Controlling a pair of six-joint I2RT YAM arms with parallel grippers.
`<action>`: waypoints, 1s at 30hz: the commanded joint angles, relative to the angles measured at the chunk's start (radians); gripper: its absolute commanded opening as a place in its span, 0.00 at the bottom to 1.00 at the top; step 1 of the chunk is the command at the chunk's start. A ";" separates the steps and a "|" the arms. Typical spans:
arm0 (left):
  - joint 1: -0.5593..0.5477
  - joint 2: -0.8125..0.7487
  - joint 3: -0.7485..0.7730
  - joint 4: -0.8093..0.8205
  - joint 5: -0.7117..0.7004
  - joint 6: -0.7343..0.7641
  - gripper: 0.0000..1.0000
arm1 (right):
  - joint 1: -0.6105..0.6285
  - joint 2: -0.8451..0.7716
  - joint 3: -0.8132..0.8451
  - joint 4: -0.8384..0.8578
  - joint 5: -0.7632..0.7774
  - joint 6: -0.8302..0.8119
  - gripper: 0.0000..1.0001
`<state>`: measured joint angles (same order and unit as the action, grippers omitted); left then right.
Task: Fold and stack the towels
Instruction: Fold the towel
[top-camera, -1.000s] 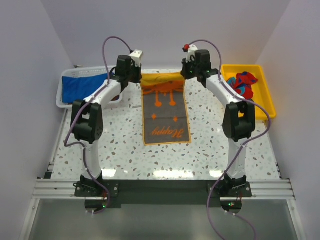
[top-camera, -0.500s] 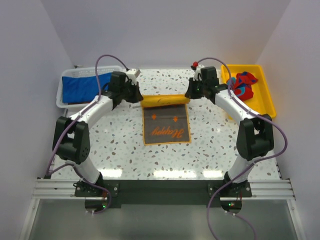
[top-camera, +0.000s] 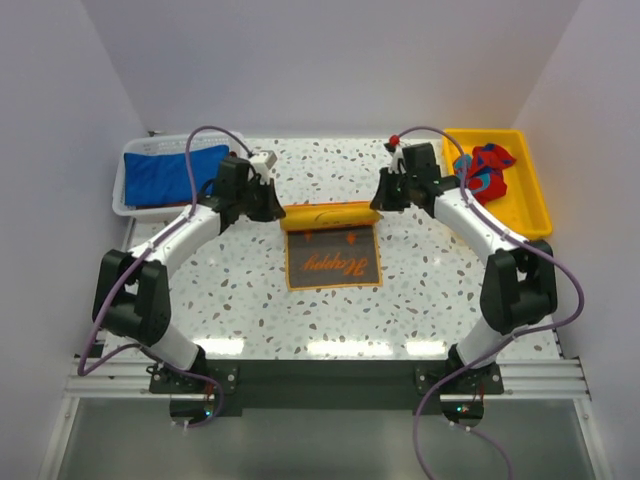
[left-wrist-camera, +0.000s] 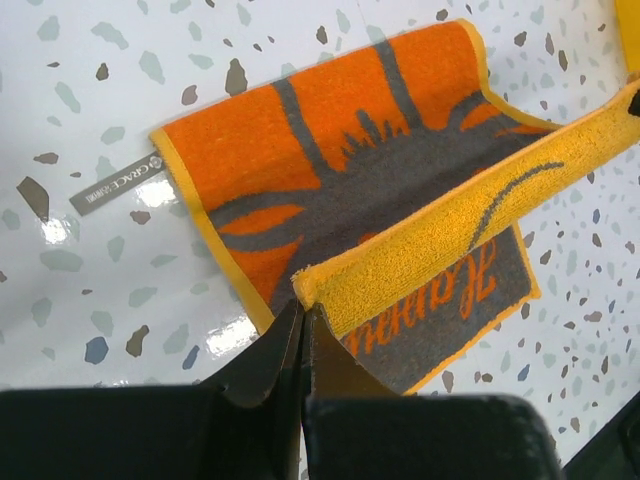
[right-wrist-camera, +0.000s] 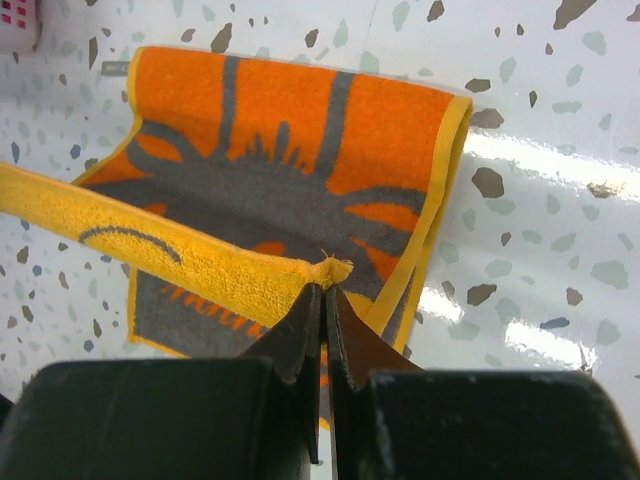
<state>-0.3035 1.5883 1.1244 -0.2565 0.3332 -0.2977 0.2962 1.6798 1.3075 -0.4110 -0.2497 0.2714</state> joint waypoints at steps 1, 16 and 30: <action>-0.006 -0.056 -0.021 -0.027 -0.033 -0.026 0.00 | -0.002 -0.078 -0.020 -0.040 0.033 0.009 0.00; -0.059 -0.082 -0.123 -0.050 -0.074 -0.063 0.00 | 0.040 -0.129 -0.143 -0.078 0.043 0.060 0.00; -0.085 0.073 -0.216 0.025 -0.080 -0.061 0.00 | 0.040 0.026 -0.283 0.051 0.063 0.078 0.00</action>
<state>-0.3882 1.6394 0.9222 -0.2481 0.2882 -0.3599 0.3477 1.6829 1.0351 -0.3939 -0.2359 0.3584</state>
